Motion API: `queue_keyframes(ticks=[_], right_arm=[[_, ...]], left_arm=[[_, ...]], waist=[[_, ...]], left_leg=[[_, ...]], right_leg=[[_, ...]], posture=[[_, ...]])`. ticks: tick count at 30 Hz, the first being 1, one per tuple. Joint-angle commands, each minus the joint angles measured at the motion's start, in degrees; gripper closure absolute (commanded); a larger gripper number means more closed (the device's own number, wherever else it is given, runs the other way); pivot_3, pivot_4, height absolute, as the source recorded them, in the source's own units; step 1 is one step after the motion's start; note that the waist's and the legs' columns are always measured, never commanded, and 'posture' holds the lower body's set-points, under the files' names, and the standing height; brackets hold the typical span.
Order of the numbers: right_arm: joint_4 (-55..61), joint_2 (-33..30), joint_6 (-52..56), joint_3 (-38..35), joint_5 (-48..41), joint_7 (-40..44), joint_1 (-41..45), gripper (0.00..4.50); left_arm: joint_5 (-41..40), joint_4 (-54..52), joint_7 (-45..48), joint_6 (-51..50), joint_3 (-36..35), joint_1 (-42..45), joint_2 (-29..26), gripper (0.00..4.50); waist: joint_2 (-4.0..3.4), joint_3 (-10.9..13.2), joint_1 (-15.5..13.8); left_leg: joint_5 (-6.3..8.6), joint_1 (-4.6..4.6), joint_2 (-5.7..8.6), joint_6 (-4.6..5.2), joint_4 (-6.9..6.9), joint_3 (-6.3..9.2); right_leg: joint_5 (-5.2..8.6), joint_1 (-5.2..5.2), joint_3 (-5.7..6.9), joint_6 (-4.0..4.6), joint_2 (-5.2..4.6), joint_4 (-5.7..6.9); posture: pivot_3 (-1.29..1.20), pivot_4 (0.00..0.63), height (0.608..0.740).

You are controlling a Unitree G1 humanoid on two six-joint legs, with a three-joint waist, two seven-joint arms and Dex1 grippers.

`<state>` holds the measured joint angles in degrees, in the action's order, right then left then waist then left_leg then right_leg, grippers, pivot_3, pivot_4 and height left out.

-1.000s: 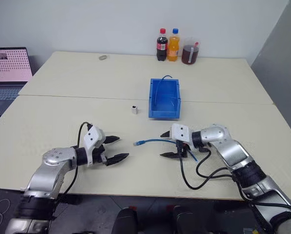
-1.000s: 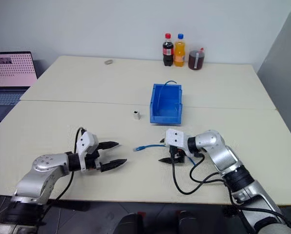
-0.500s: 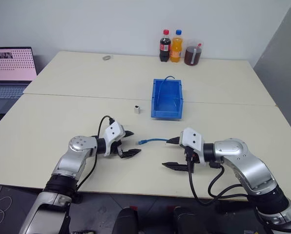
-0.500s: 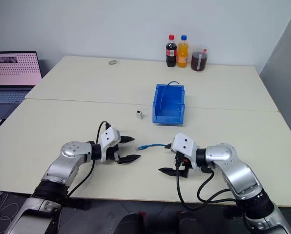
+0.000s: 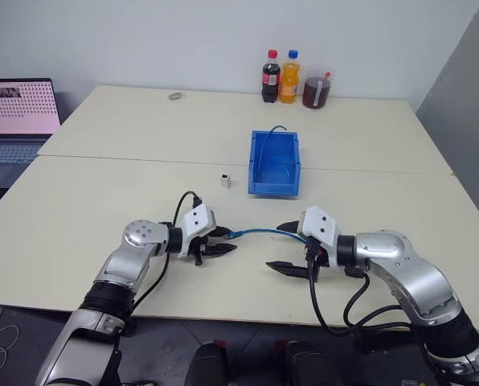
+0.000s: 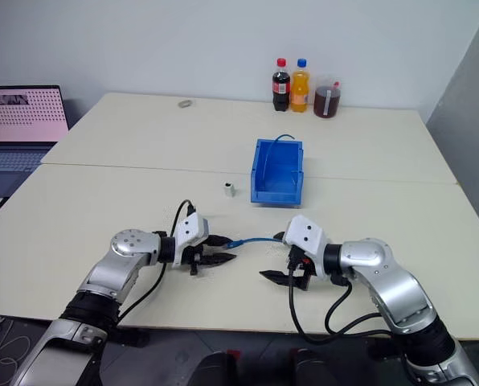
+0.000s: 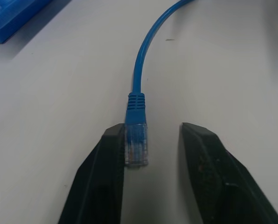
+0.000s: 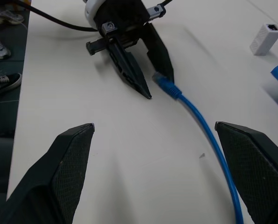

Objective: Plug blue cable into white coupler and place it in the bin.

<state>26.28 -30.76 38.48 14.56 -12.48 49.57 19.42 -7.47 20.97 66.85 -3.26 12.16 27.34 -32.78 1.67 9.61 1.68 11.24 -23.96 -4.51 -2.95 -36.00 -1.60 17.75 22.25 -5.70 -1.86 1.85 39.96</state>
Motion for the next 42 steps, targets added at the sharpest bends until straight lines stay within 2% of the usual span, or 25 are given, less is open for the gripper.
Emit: queue_keyframes(ticks=[1, 4, 9, 12, 15, 23, 30, 42], right_arm=[[2.0, 0.3, -3.2, -1.8, -0.8, -1.1, 0.3, 0.09], [1.5, -0.1, -4.7, -2.4, -1.3, -1.1, 0.2, 0.09], [5.5, -1.1, 2.0, -6.3, -9.6, 0.6, -1.7, 0.09], [10.6, -0.7, 10.7, -11.1, -20.4, 0.0, -5.6, 0.09], [13.2, 2.0, 13.9, -13.8, -25.6, -4.0, -8.9, 0.09], [11.7, 10.0, 12.1, -13.2, -28.6, -12.1, -14.8, 0.09], [7.9, 13.2, 13.6, -16.2, -34.5, -15.2, -11.3, 0.09], [3.0, 15.1, 15.8, -17.1, -43.4, -18.5, -6.6, 0.09]], left_arm=[[3.2, 2.3, -1.0, -0.5, 1.9, -1.5, -0.1, 3.76], [2.0, 0.9, -0.9, -0.7, 1.2, -2.3, 0.0, 4.24], [-3.7, -7.4, -0.1, -5.6, -2.0, -4.7, 0.7, 4.25], [-11.8, -16.6, -1.6, -15.6, -4.9, -6.5, 2.7, 4.25], [-18.7, -23.3, -4.0, -24.9, -7.4, -7.2, 4.5, 4.25], [-37.3, -33.7, -10.4, -45.6, -13.9, -7.3, 7.2, 4.25], [-42.2, -35.0, -12.4, -50.4, -15.0, -7.2, 6.8, 4.25], [-44.1, -36.3, -13.9, -51.2, -15.0, -7.6, 6.5, 4.25]], waist=[[0.00, 0.0, 0.0], [-0.01, 0.0, 0.1], [0.00, 0.0, 0.2], [0.02, 0.0, 0.1], [0.13, 0.1, 0.1], [0.20, 0.2, 1.3], [0.21, 0.2, 1.6], [0.21, 0.2, 1.6]], left_leg=[[0.00, 0.00, 0.00, 0.00, 0.00, 0.00], [0.00, 0.01, 0.00, 0.00, 0.00, 0.00], [0.00, -0.02, -0.03, 0.00, 0.02, -0.01], [0.00, -0.09, -0.04, 0.00, 0.07, 0.00], [0.01, -0.30, -0.05, -0.01, 0.05, 0.16], [0.00, -0.22, -0.04, 0.00, 0.03, 0.29], [0.00, -0.22, -0.02, 0.00, 0.04, 0.29], [0.00, -0.24, -0.02, 0.00, 0.09, 0.28]], right_leg=[[0.00, 0.00, 0.00, 0.00, 0.00, 0.00], [0.00, 0.00, 0.00, 0.00, 0.00, 0.00], [0.00, 0.01, -0.01, 0.01, 0.00, -0.01], [0.03, 0.04, 0.00, 0.05, 0.00, -0.03], [0.06, 0.09, 0.16, 0.07, -0.01, -0.08], [0.04, 0.07, 0.20, 0.02, 0.03, -0.04], [0.04, 0.07, 0.17, 0.03, 0.04, -0.04], [0.05, 0.08, 0.16, 0.04, 0.04, -0.11]], posture=[[0.00, 0.150, 0.740], [0.00, 0.150, 0.740], [0.00, 0.150, 0.740], [0.00, 0.150, 0.740], [0.00, 0.150, 0.740], [0.00, 0.150, 0.740], [0.00, 0.150, 0.740], [0.00, 0.150, 0.740]])
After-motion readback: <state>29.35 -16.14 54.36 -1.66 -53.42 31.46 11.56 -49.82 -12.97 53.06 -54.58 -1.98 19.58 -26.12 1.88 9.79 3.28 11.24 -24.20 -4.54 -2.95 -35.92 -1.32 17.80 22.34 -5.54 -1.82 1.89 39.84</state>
